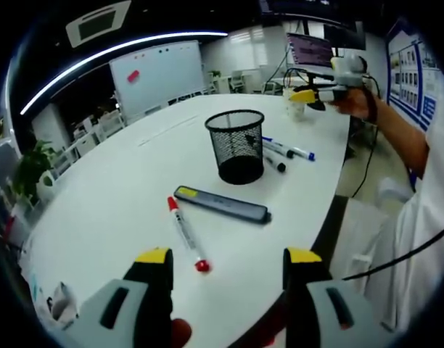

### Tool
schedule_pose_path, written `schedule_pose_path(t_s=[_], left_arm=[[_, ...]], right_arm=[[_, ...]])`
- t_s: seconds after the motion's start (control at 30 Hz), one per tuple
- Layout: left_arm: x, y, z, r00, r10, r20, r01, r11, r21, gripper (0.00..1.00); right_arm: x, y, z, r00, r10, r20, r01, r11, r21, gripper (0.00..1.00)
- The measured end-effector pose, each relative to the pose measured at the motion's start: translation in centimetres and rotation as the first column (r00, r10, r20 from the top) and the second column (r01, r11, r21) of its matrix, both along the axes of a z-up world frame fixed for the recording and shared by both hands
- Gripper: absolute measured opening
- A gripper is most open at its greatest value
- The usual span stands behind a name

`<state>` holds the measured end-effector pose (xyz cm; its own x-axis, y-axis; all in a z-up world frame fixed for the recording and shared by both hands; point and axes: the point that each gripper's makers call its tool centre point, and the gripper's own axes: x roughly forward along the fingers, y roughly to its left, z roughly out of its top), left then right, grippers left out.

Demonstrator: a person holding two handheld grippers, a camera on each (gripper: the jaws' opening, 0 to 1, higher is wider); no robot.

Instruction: Place the scattered laser pointers and whiteboard markers into the pen holder and stack the scattered paper cups together

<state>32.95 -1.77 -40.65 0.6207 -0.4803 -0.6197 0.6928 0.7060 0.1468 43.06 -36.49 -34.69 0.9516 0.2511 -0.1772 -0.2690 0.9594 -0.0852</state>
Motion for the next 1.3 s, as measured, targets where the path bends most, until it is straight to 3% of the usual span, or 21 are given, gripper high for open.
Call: schedule_pose_path(t_s=[1.3], left_arm=[[0.2, 0.1, 0.0, 1.0, -0.004, 0.003, 0.004, 1.0, 0.002, 0.61]], right_arm=[[-0.3, 3.0, -2.0, 0.994, 0.084, -0.063, -0.086, 0.996, -0.031, 0.65]])
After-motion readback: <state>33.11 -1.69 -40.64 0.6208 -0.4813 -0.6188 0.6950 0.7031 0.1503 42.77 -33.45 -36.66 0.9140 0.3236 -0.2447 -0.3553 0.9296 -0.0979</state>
